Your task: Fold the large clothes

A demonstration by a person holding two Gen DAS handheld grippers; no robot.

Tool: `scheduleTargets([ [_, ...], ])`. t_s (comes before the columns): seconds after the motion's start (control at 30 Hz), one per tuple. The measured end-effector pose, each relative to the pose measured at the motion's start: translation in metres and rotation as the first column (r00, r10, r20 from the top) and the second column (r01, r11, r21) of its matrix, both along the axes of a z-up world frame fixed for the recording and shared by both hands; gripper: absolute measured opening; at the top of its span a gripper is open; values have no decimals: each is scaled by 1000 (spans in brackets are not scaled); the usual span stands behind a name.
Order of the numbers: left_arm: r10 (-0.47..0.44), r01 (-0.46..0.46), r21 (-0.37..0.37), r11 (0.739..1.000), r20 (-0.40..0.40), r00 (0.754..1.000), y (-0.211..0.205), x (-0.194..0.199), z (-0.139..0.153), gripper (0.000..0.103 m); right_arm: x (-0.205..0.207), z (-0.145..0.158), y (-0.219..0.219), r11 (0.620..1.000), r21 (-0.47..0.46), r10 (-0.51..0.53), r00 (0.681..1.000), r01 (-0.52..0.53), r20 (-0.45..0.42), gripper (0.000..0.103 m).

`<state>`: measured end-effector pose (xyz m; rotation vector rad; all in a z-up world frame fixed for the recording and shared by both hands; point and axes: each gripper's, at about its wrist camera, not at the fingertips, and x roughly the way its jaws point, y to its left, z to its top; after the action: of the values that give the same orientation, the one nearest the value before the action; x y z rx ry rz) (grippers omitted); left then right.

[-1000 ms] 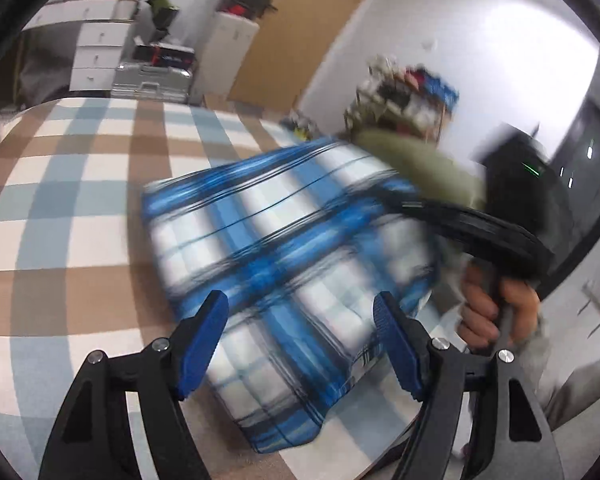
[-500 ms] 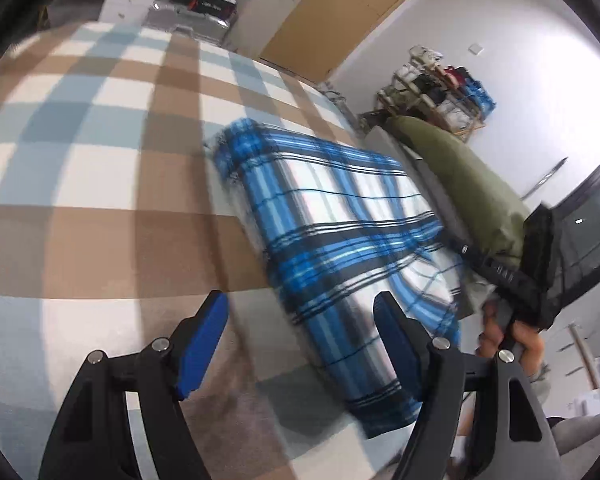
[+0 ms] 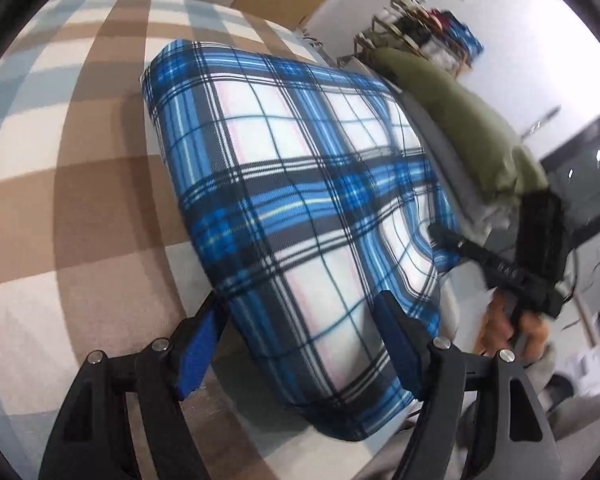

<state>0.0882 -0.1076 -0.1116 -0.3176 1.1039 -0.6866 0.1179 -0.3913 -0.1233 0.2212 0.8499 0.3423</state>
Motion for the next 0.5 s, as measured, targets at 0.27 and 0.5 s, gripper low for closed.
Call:
scheduleTargets([
  [0.27, -27, 25, 31, 999, 38, 999, 8, -7, 1, 77, 5, -3, -23, 994, 47, -97, 994, 99, -46, 3],
  [0.5, 138, -142, -126, 982, -43, 990, 17, 23, -7, 71, 7, -23, -29, 985, 0, -170, 981, 171, -98, 29],
])
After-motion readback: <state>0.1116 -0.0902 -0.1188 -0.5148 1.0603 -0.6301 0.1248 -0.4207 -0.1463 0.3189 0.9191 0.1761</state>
